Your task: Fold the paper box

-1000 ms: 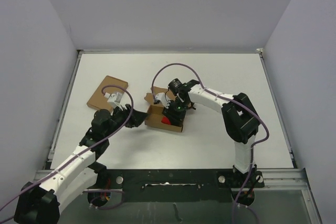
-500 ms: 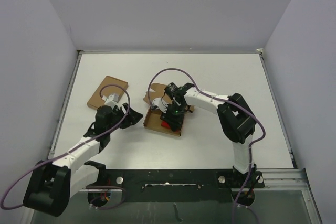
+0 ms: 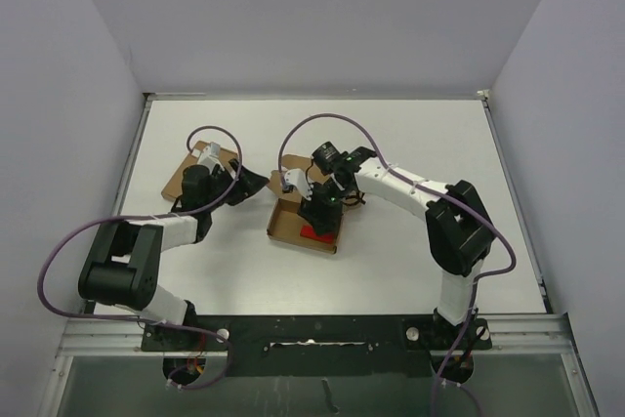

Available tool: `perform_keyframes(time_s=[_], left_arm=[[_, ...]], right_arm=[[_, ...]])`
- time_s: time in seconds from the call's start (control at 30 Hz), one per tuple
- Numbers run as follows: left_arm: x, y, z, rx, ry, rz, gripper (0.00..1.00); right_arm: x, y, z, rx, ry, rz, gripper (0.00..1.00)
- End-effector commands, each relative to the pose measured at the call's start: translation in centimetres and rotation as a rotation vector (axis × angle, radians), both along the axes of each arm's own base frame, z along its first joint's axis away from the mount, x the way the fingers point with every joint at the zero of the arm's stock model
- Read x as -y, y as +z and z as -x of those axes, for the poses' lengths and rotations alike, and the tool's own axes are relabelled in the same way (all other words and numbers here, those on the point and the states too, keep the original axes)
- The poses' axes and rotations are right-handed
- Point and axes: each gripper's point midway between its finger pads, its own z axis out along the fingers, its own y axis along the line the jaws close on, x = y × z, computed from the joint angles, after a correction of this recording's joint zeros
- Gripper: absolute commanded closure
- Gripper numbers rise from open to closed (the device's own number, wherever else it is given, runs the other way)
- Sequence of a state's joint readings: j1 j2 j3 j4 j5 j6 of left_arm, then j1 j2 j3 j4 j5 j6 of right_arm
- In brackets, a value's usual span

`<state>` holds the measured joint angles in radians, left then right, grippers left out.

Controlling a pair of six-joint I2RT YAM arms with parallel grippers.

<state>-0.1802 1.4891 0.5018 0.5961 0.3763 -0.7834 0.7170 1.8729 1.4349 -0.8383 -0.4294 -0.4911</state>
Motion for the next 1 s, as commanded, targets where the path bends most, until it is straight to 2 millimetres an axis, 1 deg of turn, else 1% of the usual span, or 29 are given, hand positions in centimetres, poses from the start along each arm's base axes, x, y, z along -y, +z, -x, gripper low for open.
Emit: perform_keyframes(time_s=[0.0, 0.03, 0.13, 0.2, 0.27, 0.33, 0.4, 0.43, 0.47, 0.53, 0.57, 0.6, 0.67, 0.73, 0.8, 0.87, 0.97], left_arm=[[1.8, 3.4, -2.7, 0.129, -0.075, 0.081, 0.34], [2.0, 3.3, -2.9, 0.131, -0.086, 0.088, 0.34], [2.8, 3.6, -3.6, 0.136, -0.130, 0.111, 0.34], [3.3, 3.5, -4.0, 0.129, -0.152, 0.119, 0.36], [3.6, 2.7, -4.3, 0.109, -0.166, 0.123, 0.38], [3.7, 2.1, -4.5, 0.101, -0.174, 0.121, 0.41], [3.8, 1.3, -4.7, 0.093, -0.183, 0.119, 0.44], [3.9, 1.1, -4.7, 0.094, -0.192, 0.119, 0.46], [4.1, 0.9, -4.7, 0.097, -0.200, 0.121, 0.48], [4.4, 0.7, -4.7, 0.107, -0.226, 0.129, 0.51], [4.6, 0.8, -4.8, 0.120, -0.236, 0.131, 0.52], [4.7, 0.8, -4.9, 0.131, -0.242, 0.132, 0.53], [5.0, 0.9, -5.0, 0.159, -0.267, 0.137, 0.58], [5.2, 1.1, -5.0, 0.182, -0.281, 0.143, 0.64], [5.3, 1.1, -4.9, 0.190, -0.293, 0.151, 0.76], [5.4, 1.0, -4.8, 0.194, -0.290, 0.156, 0.85], [5.4, 0.9, -4.3, 0.208, -0.275, 0.154, 0.92]], right_arm=[[-1.8, 5.6, 0.3, -0.031, 0.039, -0.240, 0.45], [-2.0, 6.5, 0.9, -0.063, 0.054, -0.293, 0.45], [-1.0, 9.2, 1.3, -0.156, 0.063, -0.467, 0.45], [-0.1, 10.3, 1.8, -0.186, 0.086, -0.559, 0.45], [0.7, 10.9, 2.0, -0.190, 0.100, -0.623, 0.44], [1.8, 11.6, 1.5, -0.186, 0.076, -0.682, 0.44], [3.2, 12.2, 0.3, -0.160, 0.021, -0.729, 0.44], [3.9, 12.0, -0.4, -0.131, -0.015, -0.725, 0.43], [4.6, 11.9, -1.2, -0.095, -0.054, -0.717, 0.40], [6.4, 11.5, -2.8, -0.036, -0.136, -0.716, 0.31], [7.3, 11.3, -3.5, -0.025, -0.187, -0.726, 0.24], [8.4, 11.2, -4.2, -0.027, -0.237, -0.747, 0.20], [10.0, 11.2, -4.9, -0.085, -0.313, -0.791, 0.19], [10.9, 11.3, -5.3, -0.122, -0.353, -0.796, 0.19], [11.3, 11.2, -5.6, -0.107, -0.372, -0.783, 0.19], [11.4, 11.0, -5.7, -0.113, -0.390, -0.785, 0.20], [11.5, 10.5, -5.7, -0.138, -0.423, -0.782, 0.22]])
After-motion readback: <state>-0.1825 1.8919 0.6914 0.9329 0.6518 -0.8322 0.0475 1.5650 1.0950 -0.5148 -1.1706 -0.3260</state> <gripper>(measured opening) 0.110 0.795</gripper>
